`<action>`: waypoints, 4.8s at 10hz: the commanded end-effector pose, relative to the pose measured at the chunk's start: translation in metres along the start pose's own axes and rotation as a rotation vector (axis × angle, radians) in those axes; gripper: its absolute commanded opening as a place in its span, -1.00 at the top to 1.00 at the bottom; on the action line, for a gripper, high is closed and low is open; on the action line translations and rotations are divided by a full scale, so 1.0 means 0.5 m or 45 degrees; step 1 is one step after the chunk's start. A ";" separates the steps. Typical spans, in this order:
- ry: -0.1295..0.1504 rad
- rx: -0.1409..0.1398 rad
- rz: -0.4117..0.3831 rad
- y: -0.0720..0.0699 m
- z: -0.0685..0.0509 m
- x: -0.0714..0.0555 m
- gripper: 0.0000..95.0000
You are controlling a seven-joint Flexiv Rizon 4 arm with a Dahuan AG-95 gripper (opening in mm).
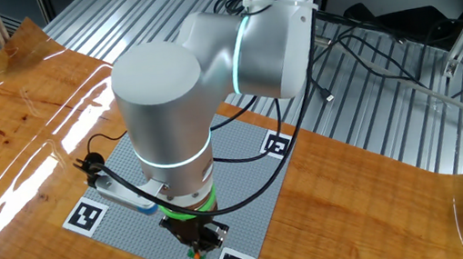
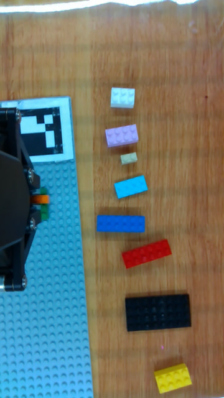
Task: Stack small Lego blocks one on top of the other
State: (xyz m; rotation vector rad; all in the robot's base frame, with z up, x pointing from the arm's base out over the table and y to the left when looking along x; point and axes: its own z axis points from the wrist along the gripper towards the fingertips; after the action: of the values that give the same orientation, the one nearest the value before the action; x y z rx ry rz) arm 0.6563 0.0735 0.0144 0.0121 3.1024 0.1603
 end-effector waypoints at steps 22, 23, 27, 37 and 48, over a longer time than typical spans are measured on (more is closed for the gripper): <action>-0.001 0.005 -0.013 -0.003 0.001 0.008 1.00; 0.000 0.003 -0.016 -0.003 0.001 0.008 1.00; 0.001 0.004 -0.026 -0.003 0.002 0.006 1.00; -0.015 0.021 -0.014 -0.003 0.004 0.005 1.00; -0.058 0.004 0.031 0.001 0.015 0.004 1.00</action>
State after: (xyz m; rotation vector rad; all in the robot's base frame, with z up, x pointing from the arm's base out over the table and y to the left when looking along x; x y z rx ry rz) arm 0.6544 0.0754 0.0141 0.0542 3.0599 0.1497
